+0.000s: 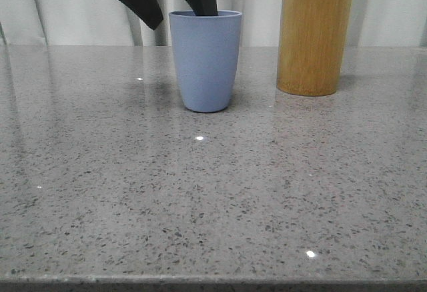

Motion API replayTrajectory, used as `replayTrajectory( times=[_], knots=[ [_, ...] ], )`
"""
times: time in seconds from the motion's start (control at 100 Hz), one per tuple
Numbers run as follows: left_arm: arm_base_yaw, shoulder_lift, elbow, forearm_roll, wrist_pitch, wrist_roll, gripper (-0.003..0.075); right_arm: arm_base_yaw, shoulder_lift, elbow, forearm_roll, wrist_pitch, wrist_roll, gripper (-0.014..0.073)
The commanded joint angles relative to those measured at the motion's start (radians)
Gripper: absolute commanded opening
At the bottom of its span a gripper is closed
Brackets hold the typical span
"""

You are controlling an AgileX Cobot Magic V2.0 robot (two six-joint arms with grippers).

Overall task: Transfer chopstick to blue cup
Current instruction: 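Carry the blue cup beside the bamboo cup and release it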

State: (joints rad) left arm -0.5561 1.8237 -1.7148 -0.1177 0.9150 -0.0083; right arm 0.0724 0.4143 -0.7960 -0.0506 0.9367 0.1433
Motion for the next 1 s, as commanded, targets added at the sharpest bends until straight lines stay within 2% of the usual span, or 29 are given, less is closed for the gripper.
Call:
replayTrajectory(
  times=[0.0,0.22,0.42,0.66,0.92,0.93,0.99],
  knots=[
    [-0.007,-0.081,-0.032,-0.014,-0.038,-0.008,0.0578,-0.004,0.018,-0.033,-0.027,-0.076,-0.007,0.0654],
    [0.005,-0.156,-0.027,-0.014,-0.054,-0.015,0.0578,-0.004,0.018,-0.033,-0.036,-0.077,-0.007,0.0654],
    [0.096,-0.237,0.065,-0.006,-0.063,-0.023,0.0576,-0.004,0.018,-0.033,-0.036,-0.076,-0.007,0.0654],
    [0.225,-0.386,0.274,-0.006,-0.106,-0.029,0.0576,-0.004,0.018,-0.033,-0.036,-0.076,-0.007,0.0654],
    [0.277,-0.615,0.547,-0.006,-0.203,-0.042,0.0549,-0.004,0.018,-0.033,-0.036,-0.076,-0.007,0.0654],
    [0.280,-0.621,0.555,-0.006,-0.206,-0.042,0.0547,-0.004,0.018,-0.033,-0.036,-0.076,-0.007,0.0601],
    [0.295,-0.684,0.622,-0.006,-0.216,-0.048,0.0538,-0.004,0.018,-0.033,-0.036,-0.076,-0.007,0.0601]
  ],
)
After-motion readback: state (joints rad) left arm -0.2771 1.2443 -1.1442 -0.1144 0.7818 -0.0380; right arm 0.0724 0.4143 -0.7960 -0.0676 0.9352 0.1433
